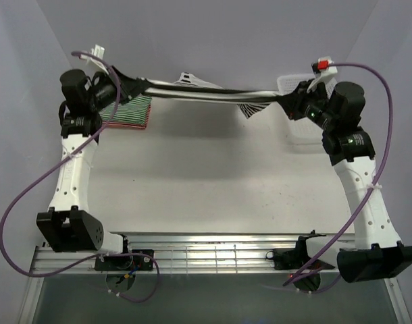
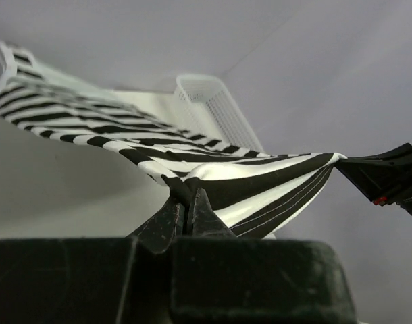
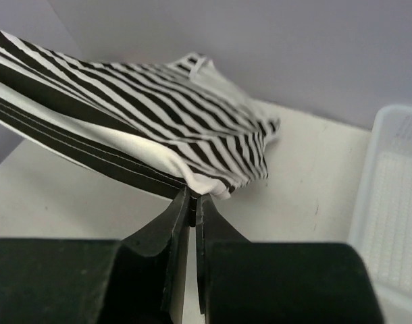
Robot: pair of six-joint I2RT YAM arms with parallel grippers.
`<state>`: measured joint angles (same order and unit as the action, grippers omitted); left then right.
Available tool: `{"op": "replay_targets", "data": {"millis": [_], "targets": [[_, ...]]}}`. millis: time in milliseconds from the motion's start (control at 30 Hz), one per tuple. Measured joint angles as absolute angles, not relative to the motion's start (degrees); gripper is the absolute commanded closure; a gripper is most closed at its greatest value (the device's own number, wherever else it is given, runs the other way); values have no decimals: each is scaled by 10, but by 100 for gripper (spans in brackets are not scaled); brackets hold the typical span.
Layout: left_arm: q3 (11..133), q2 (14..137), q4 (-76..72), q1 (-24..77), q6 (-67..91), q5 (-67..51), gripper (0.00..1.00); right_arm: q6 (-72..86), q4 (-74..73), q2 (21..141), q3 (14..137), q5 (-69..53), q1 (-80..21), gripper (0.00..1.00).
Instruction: Fold and stack the tank tops
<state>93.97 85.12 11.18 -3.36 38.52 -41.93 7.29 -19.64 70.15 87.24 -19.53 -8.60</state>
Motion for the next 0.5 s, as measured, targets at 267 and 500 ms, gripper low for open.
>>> {"op": "replay_targets", "data": {"millis": [267,500], "targets": [[449,677,62,-31,403,-415,100,96,-153,609,507,-196,-81,92],[259,556,129,-13,412,-402,44,115,-187,610,354,-164,-81,79]]}}
